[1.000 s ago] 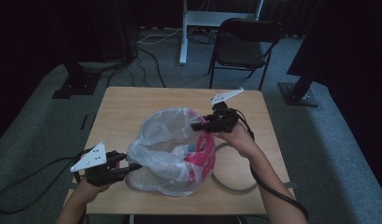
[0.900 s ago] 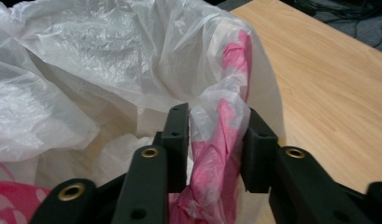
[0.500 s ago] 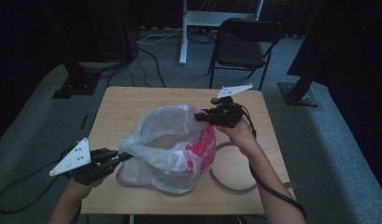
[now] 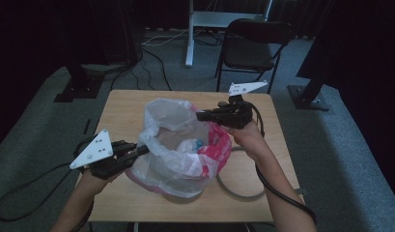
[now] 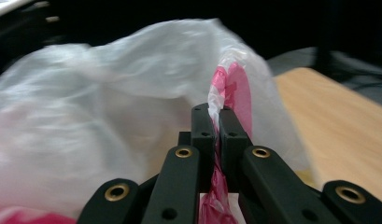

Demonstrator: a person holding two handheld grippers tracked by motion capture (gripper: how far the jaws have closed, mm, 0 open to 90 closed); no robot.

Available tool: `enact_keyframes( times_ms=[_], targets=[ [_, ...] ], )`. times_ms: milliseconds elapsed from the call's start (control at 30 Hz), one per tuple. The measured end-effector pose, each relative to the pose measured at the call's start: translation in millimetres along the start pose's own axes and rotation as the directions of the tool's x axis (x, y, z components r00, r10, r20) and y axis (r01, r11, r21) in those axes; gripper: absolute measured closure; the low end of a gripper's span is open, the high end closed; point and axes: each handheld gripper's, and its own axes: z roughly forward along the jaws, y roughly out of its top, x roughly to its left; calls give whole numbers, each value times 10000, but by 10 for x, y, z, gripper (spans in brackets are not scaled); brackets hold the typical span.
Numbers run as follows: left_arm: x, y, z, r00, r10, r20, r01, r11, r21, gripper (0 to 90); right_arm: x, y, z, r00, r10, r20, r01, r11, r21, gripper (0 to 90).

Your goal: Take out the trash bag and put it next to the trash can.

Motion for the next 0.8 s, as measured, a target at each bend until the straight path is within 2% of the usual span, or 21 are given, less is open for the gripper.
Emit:
enact_keyframes(
  times_ms=[67,233,400,467,500,567,633,667,733,767,800],
  targets=[
    [3,51,73,10000,-58,62,57,10000,57,873,55,6,40,9978,-62,-653,60,10000,-21,881],
    [-5,170,252,9999,-133,57,132,9997,215,873,159,51,122,9874,-202,-1567,215,9997,66,880],
    [5,282,360,9997,-227,33,227,9997,61,873,217,108,140,9760,-309,-2154,311,9995,-22,880],
    [6,322,391,9998,-193,67,193,9998,-13,873,235,121,141,9739,-442,-2225,451,9990,-12,873],
    [3,340,410,9998,-187,73,187,9998,-17,873,234,121,144,9705,-398,-2379,400,9992,-37,829],
    [-9,367,448,9998,-150,146,150,9999,-10,873,228,118,168,9528,-196,-3030,208,9998,7,681],
    [-32,389,490,9999,-102,127,101,9999,40,873,244,114,203,9415,-207,-3363,313,9992,262,514],
    [-45,397,509,10000,-12,40,12,10000,86,873,254,112,221,9340,-173,-3570,325,9988,367,483],
    [-61,408,540,9999,-17,120,17,10000,51,873,279,108,258,9221,-312,-3856,573,9968,563,399],
    [-73,414,555,10000,37,-27,-37,10000,66,873,295,107,276,9192,-318,-3924,635,9957,681,378],
    [-75,420,566,10000,-11,16,10,10000,12,873,306,106,292,9146,-298,-4032,670,9947,786,360]
  ],
)
